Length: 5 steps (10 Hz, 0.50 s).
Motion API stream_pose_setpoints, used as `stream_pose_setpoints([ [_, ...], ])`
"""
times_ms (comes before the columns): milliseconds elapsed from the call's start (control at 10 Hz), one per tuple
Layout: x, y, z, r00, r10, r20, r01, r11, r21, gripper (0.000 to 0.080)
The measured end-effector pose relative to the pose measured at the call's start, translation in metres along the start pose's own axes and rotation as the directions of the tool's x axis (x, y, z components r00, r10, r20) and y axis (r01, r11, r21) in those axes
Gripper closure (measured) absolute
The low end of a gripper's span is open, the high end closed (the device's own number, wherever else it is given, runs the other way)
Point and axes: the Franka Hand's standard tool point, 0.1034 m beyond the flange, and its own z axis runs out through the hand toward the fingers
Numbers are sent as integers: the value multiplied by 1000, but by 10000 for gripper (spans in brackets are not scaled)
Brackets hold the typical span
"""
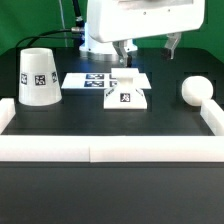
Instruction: Assemble lamp
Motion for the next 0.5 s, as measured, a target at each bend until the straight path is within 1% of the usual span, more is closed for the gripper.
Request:
stream_pose_setpoints([
  [100,0,0,0,998,58,0,-58,998,0,100],
  [200,-7,-2,3,993,119,1,-119,993,0,100],
  [300,-22,-6,8,974,228,13,-228,974,1,100],
  [400,-36,-8,14,955,297,21,-297,955,5,100],
  [500,-47,-9,20,931,364,29,-364,931,15,100],
])
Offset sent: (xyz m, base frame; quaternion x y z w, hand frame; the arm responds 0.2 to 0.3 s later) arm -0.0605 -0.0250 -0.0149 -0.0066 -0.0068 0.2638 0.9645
